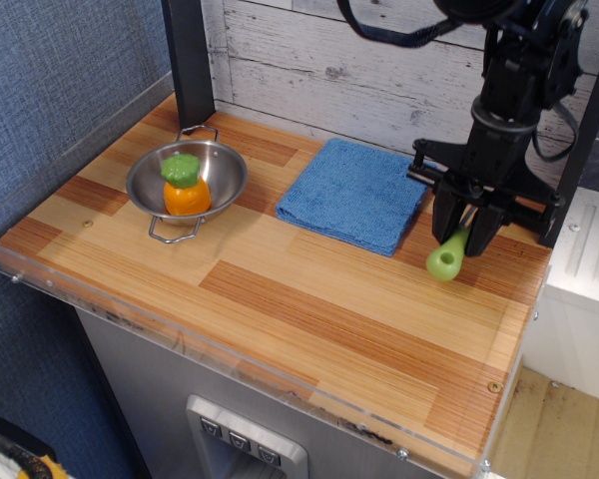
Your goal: Put the spatula next to the blue cloth on the right side
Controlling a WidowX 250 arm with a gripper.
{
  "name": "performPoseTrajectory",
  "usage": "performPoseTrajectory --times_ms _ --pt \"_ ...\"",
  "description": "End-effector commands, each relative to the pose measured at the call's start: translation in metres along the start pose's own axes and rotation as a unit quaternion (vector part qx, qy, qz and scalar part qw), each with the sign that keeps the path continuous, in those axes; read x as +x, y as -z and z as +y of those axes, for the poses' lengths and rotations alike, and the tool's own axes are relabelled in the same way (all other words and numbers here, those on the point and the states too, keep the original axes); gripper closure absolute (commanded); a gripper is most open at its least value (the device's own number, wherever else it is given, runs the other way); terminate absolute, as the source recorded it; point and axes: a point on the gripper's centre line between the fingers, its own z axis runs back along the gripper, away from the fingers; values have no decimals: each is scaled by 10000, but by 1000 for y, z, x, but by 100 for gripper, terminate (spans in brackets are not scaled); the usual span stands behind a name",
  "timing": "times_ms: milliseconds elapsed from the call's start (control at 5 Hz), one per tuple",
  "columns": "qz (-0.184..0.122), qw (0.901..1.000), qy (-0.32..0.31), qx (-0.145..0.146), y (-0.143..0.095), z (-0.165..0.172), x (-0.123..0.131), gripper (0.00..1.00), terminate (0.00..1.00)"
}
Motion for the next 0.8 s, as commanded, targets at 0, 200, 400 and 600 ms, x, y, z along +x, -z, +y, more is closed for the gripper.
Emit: performPoseTrajectory --times_ms 0,200,400,600 --pt "-46 9992 -162 -371 -10 4 11 100 0" --pt "21 9990 -126 -429 -8 2 11 100 0" --pt "87 9987 -122 -493 -6 2 10 100 0" --pt "111 9984 56 -542 -5 2 11 0 0"
